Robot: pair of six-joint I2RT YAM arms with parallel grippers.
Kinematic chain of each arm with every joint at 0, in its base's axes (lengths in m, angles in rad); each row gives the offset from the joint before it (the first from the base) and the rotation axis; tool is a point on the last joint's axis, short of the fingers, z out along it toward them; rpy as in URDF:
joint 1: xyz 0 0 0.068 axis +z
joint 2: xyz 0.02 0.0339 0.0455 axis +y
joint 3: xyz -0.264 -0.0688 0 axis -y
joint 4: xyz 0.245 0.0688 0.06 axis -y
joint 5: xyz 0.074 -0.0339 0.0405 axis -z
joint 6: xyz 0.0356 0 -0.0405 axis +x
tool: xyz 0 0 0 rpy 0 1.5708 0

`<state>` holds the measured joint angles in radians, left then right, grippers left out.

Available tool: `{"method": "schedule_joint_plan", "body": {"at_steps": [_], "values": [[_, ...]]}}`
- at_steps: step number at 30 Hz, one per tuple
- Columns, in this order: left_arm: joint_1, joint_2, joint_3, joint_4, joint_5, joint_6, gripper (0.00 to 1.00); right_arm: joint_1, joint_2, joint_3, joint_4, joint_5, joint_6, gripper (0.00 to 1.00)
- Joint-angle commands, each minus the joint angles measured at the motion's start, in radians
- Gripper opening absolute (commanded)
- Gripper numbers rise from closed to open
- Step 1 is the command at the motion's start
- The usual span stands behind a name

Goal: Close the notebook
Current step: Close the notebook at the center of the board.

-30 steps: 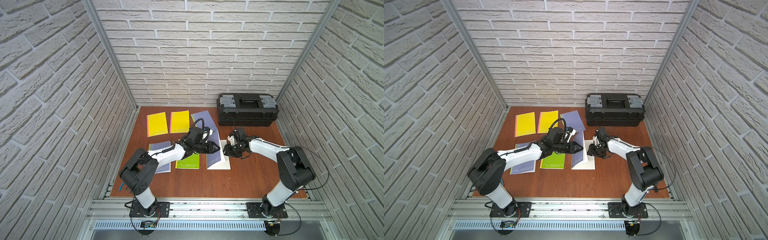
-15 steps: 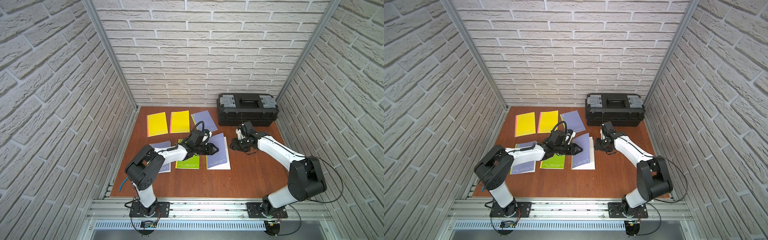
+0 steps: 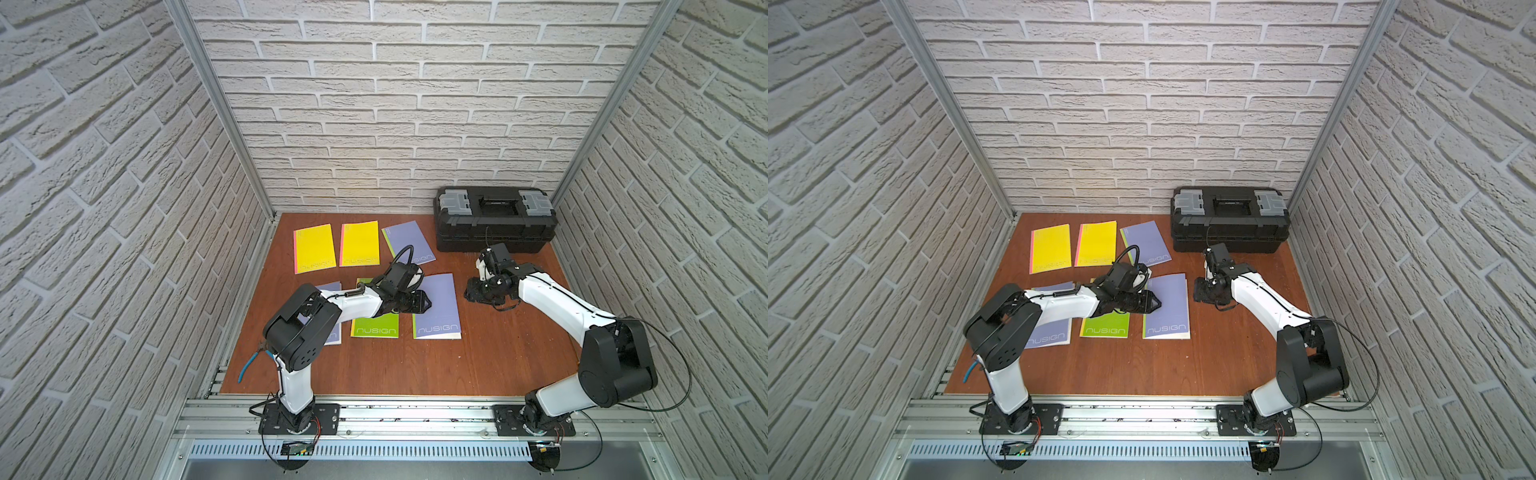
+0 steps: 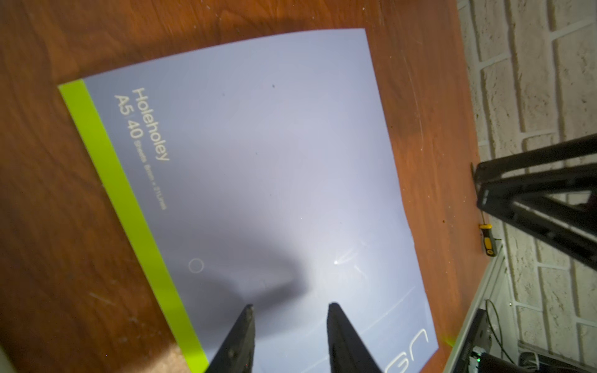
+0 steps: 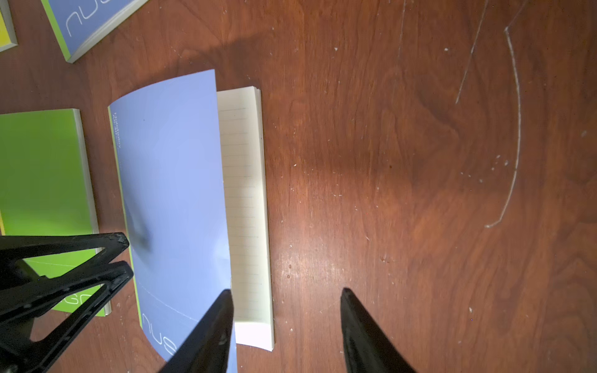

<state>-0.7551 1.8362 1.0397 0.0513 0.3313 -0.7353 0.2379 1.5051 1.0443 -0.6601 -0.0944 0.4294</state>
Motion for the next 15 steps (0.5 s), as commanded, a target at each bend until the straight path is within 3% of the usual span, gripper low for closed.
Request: {"method": "schedule_joint_plan", "body": {"at_steps": [1, 15], "values": [[-0.024, 0.031, 0.058, -0.083, -0.065, 0.052, 0.38, 0.016, -0.026, -0.019, 0.039, -0.009, -0.007, 0.54], [-0.033, 0.168, 0.136, -0.198, -0.115, 0.035, 0.35, 0.075, 0.035, -0.076, 0.154, -0.041, 0.023, 0.52]]}}
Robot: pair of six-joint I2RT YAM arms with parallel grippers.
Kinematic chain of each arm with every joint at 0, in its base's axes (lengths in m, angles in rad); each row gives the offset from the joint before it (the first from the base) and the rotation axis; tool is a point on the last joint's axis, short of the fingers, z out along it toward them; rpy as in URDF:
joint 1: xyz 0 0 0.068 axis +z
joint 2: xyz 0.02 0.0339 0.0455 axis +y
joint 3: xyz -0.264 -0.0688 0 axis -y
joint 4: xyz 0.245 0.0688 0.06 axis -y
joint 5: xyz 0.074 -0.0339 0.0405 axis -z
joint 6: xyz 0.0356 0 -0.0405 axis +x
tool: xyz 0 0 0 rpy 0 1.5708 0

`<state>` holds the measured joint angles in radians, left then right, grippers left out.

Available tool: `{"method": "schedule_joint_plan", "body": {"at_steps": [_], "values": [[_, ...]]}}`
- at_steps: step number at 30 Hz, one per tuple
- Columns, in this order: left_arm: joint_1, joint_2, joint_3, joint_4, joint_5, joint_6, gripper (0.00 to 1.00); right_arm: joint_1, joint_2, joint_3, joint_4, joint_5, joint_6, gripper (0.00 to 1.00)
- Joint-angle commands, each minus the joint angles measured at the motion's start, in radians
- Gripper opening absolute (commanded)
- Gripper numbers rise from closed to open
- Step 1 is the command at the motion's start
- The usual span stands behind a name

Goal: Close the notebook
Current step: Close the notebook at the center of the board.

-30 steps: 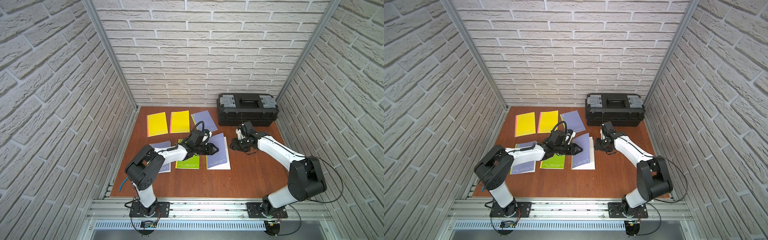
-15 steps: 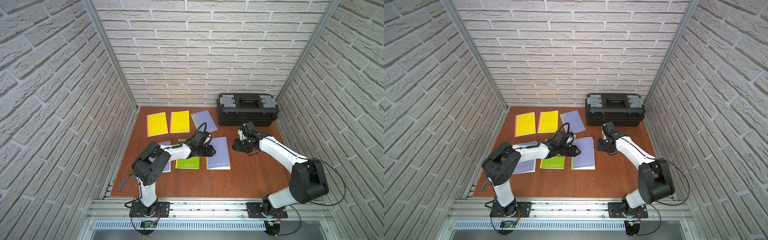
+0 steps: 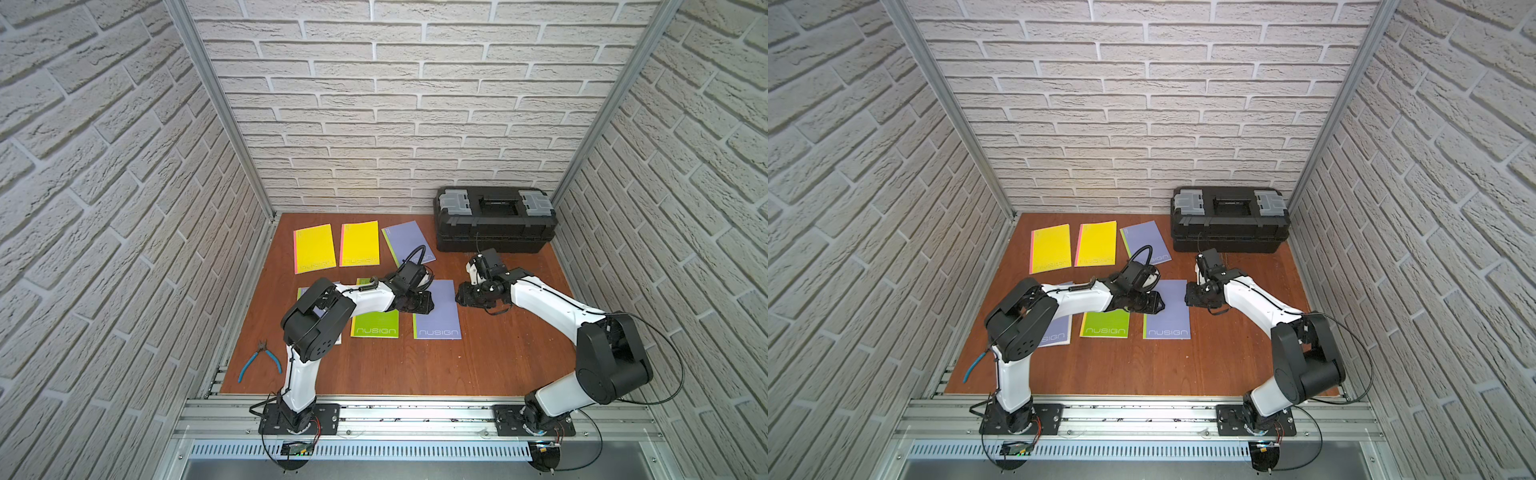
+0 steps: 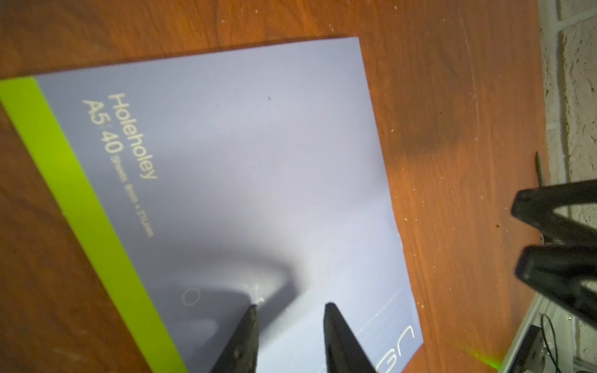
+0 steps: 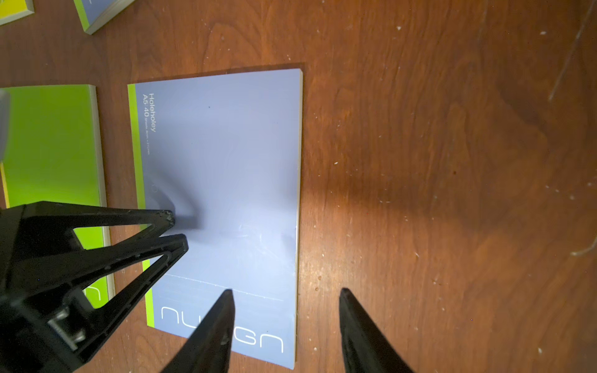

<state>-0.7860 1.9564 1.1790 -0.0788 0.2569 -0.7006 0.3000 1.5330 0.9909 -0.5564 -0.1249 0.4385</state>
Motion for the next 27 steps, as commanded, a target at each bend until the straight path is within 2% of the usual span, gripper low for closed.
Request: {"method": "schedule_joint_plan", "body": {"at_steps": [1, 13, 27], "values": [[-0.002, 0.046, -0.005, -0.067, -0.044, -0.002, 0.35, 0.016, 0.011, -0.029, 0.061, -0.015, 0.017, 0.52], [-0.002, 0.036, -0.027, -0.064, -0.062, -0.012, 0.35, 0.071, 0.091, -0.06, 0.144, -0.022, 0.048, 0.4], [0.011, 0.017, -0.061, -0.041, -0.059, -0.025, 0.35, 0.088, 0.122, -0.071, 0.138, 0.021, 0.058, 0.35]]}}
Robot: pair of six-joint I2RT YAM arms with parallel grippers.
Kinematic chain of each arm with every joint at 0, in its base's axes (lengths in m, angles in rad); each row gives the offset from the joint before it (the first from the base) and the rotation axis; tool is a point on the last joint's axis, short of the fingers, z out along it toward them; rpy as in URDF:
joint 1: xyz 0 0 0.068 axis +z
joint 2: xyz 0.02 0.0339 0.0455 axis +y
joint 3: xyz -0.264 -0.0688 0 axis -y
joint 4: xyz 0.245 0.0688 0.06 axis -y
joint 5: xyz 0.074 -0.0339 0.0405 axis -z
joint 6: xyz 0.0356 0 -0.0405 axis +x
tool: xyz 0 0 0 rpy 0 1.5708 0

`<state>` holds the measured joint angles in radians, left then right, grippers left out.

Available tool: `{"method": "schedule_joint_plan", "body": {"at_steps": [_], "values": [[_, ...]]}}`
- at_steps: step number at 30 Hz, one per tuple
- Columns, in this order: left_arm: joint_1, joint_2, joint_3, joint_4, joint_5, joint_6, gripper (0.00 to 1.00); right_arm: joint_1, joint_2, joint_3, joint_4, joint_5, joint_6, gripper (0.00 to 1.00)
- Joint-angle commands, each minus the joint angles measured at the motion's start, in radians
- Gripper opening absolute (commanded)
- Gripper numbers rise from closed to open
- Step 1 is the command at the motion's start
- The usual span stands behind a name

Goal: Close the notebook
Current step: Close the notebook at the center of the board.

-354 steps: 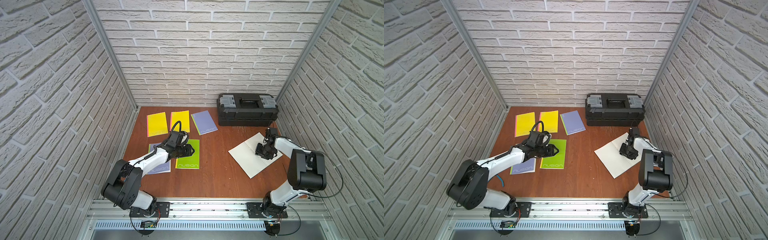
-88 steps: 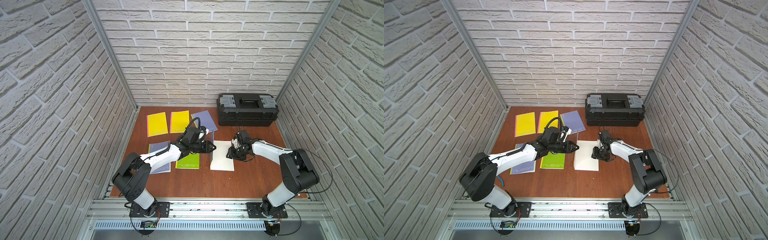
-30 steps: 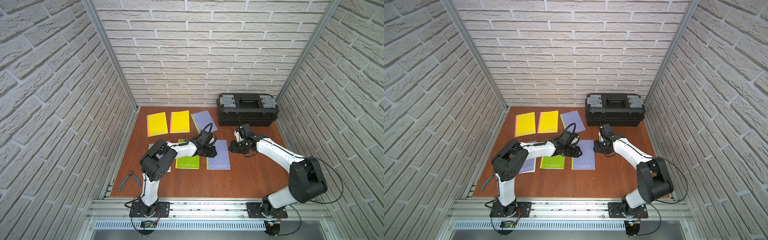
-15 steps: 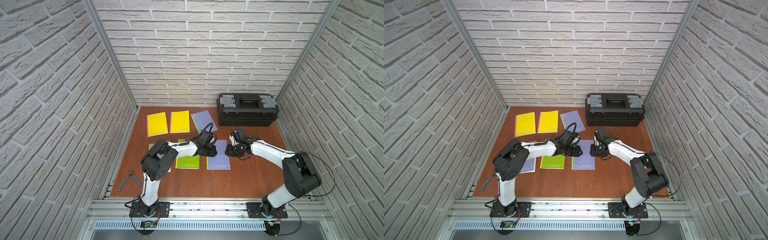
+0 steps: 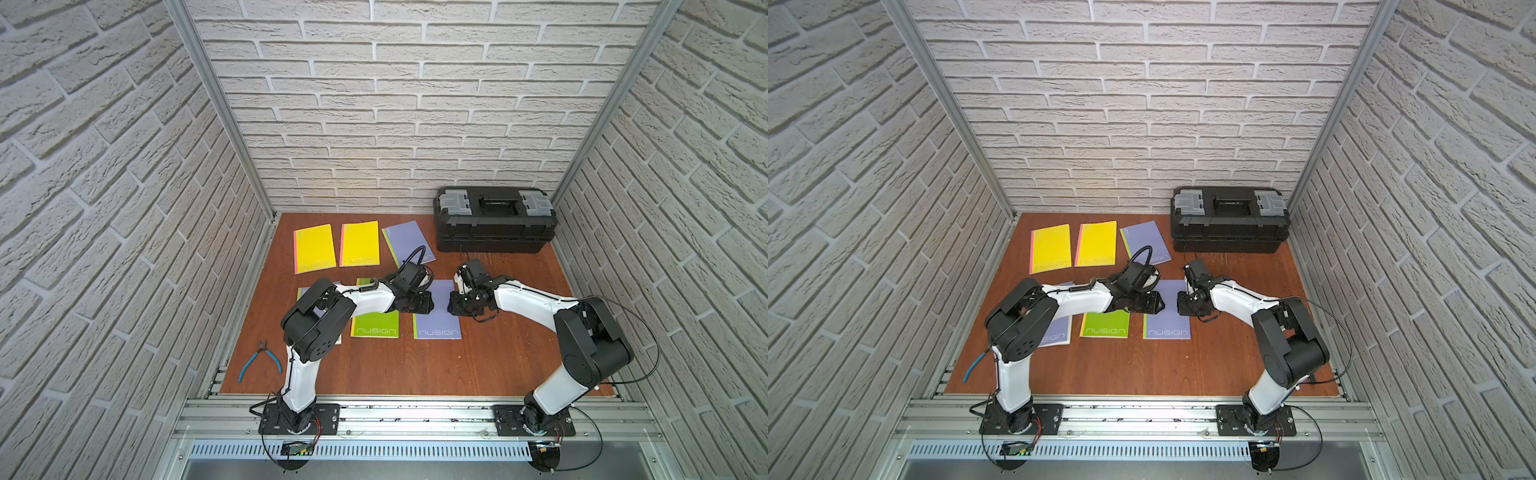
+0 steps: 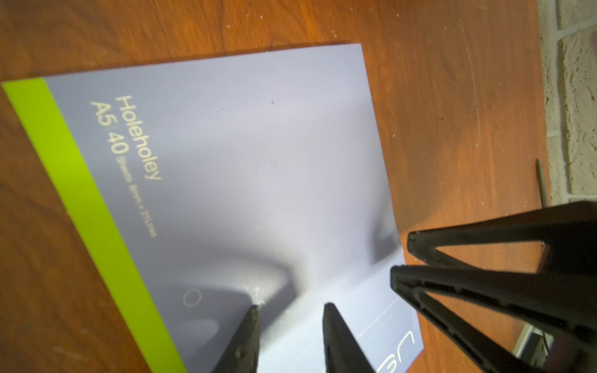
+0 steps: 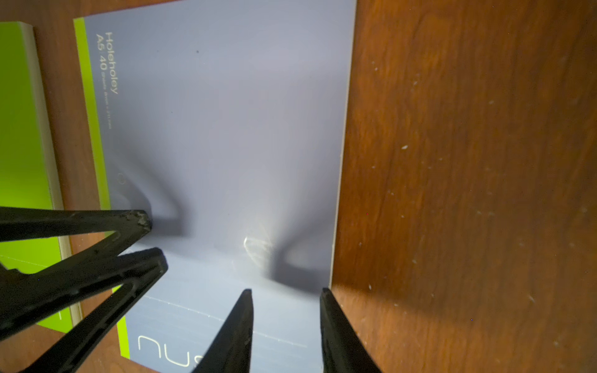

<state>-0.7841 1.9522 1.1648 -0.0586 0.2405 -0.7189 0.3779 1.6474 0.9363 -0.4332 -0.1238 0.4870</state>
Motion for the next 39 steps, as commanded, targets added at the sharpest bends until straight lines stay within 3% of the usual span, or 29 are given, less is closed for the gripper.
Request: {"method": "schedule_joint_plan", "body": {"at_steps": [1, 26, 39], "values": [[0.011, 0.019, -0.048, -0.061, -0.043, -0.007, 0.35, 0.012, 0.01, -0.019, 0.016, 0.022, 0.009, 0.35], [0.049, -0.035, -0.12, -0.049, -0.058, -0.012, 0.35, 0.098, 0.087, -0.007, 0.08, 0.003, 0.068, 0.34], [0.123, -0.113, -0.045, -0.142, -0.06, 0.06, 0.43, 0.098, 0.092, 0.048, 0.037, 0.03, 0.052, 0.35]]}}
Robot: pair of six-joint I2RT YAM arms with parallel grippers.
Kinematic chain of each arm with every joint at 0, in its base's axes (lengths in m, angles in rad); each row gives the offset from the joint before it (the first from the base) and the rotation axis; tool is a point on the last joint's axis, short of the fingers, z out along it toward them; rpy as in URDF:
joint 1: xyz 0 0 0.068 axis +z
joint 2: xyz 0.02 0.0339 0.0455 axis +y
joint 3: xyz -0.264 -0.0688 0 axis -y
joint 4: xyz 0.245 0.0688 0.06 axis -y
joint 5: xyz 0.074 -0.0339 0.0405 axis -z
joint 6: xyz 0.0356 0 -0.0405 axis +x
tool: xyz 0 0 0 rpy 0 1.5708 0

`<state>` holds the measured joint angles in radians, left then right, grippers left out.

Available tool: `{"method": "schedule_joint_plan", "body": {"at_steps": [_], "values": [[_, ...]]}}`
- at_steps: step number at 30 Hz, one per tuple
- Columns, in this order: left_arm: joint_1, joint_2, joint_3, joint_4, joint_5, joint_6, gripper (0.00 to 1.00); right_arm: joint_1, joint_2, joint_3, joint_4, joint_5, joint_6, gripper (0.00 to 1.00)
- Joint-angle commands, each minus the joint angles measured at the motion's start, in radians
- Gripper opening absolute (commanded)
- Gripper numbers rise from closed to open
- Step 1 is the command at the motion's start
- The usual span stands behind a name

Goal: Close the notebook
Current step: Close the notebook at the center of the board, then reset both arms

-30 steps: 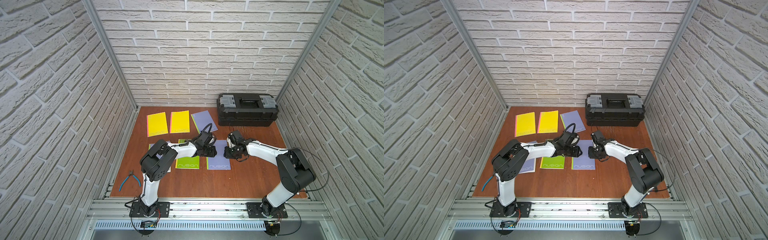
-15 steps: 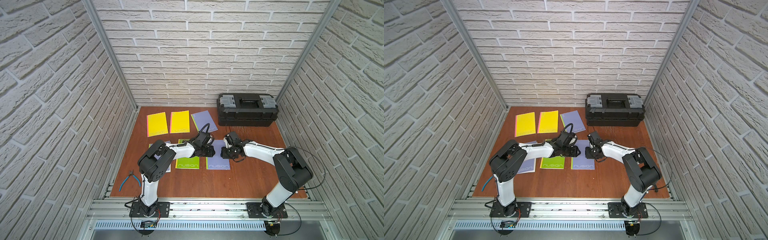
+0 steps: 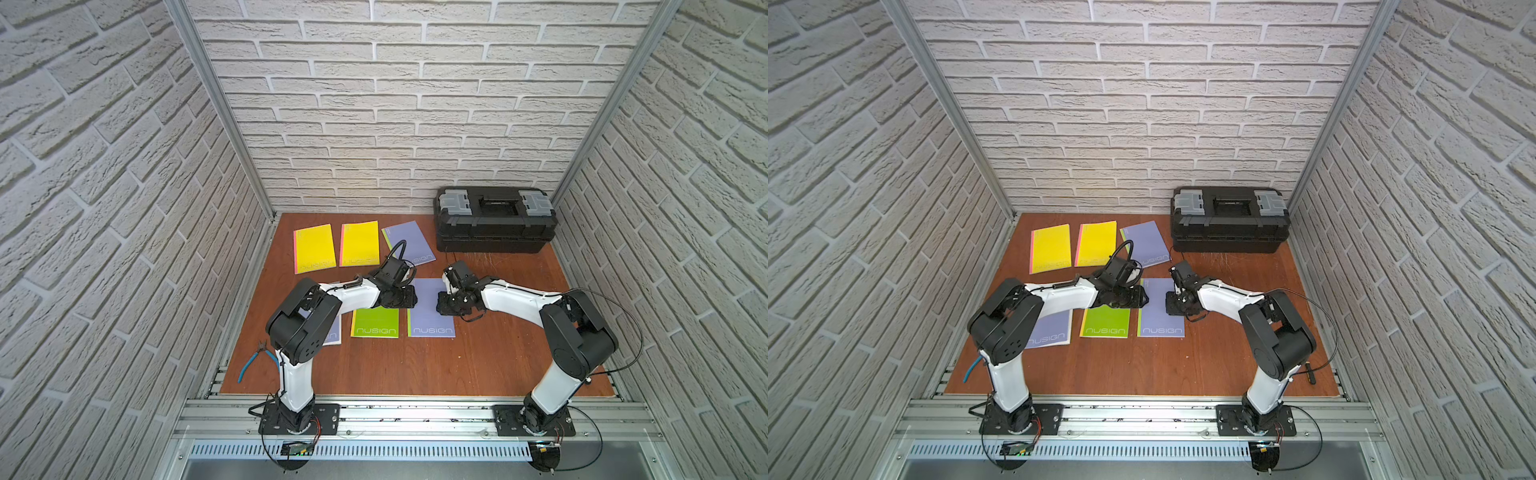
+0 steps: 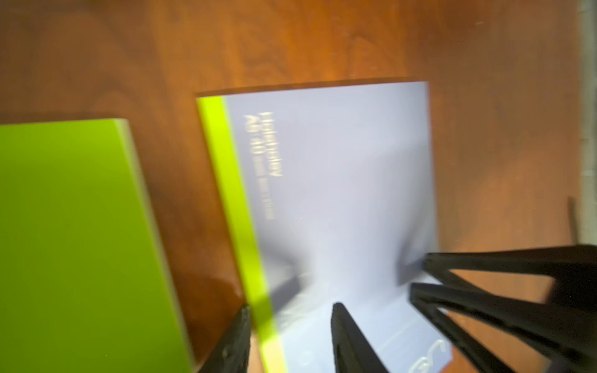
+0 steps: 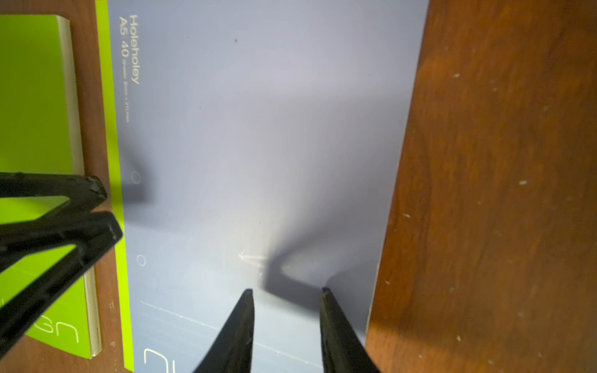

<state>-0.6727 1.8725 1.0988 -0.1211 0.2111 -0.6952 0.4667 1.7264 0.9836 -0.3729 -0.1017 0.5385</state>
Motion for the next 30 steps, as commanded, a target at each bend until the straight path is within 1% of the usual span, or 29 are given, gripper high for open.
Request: {"method": "schedule_joint_plan", "body": {"at_steps": [1, 8, 15, 18, 23, 25, 30], "values": [[0.012, -0.039, 0.024, -0.086, -0.037, 0.04, 0.43, 0.009, 0.007, 0.003, -0.023, 0.012, -0.001, 0.35], [0.059, -0.042, 0.073, -0.142, -0.082, 0.094, 0.44, 0.009, -0.063, 0.027, -0.068, 0.044, -0.024, 0.36], [0.09, -0.03, 0.128, -0.172, -0.075, 0.134, 0.44, 0.009, -0.156, 0.011, -0.095, 0.076, -0.029, 0.39], [0.091, -0.052, 0.128, -0.172, -0.08, 0.144, 0.45, 0.009, -0.196, -0.001, -0.097, 0.097, -0.035, 0.4], [0.093, -0.102, 0.122, -0.2, -0.156, 0.154, 0.46, 0.009, -0.247, 0.01, -0.129, 0.119, -0.051, 0.41], [0.094, -0.13, 0.111, -0.208, -0.184, 0.158, 0.47, 0.008, -0.271, 0.012, -0.142, 0.134, -0.054, 0.44], [0.093, -0.24, 0.071, -0.221, -0.251, 0.17, 0.52, 0.007, -0.351, -0.003, -0.156, 0.178, -0.06, 0.55]]}}
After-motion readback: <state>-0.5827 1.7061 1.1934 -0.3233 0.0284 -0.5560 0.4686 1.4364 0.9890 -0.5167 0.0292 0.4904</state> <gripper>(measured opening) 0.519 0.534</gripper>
